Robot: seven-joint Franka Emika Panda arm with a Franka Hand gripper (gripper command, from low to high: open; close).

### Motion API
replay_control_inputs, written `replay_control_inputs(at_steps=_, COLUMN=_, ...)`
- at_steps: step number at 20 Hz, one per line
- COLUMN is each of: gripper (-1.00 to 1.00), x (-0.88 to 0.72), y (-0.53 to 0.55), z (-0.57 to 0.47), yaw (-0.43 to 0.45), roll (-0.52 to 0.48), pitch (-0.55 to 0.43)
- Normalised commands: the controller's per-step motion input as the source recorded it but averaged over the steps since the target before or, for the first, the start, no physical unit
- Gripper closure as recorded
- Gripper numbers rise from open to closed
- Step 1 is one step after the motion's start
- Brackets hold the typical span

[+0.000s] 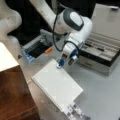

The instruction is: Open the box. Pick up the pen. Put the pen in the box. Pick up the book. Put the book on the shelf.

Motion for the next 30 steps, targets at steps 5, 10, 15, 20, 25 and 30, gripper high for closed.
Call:
replay_control_inputs(at_steps=5, gripper=1.00, x=0.06, y=0.13, z=0.26, yaw=-0.135, roll=-0.147, pitch=0.160)
replay_control_inputs(at_steps=10, gripper=1.00, x=0.07, y=0.15, z=0.27, yaw=-0.187, roll=-0.090, pitch=0.129)
replay_control_inputs(at_steps=15, gripper=1.00, x=0.06, y=0.16, z=0.31, yaw=-0.230, roll=-0.024, pitch=0.141)
replay_control_inputs(at_steps=20, gripper=1.00, x=0.06, y=0.13, z=0.34, yaw=-0.295, roll=-0.002, pitch=0.216)
replay_control_inputs(at_steps=25, gripper=1.00, x=0.03, y=0.11, z=0.40, yaw=-0.336, roll=0.033, pitch=0.197)
replay_control_inputs(at_steps=30, gripper=1.00, x=-0.02, y=0.12, z=0.53, yaw=-0.336, roll=0.026, pitch=0.212)
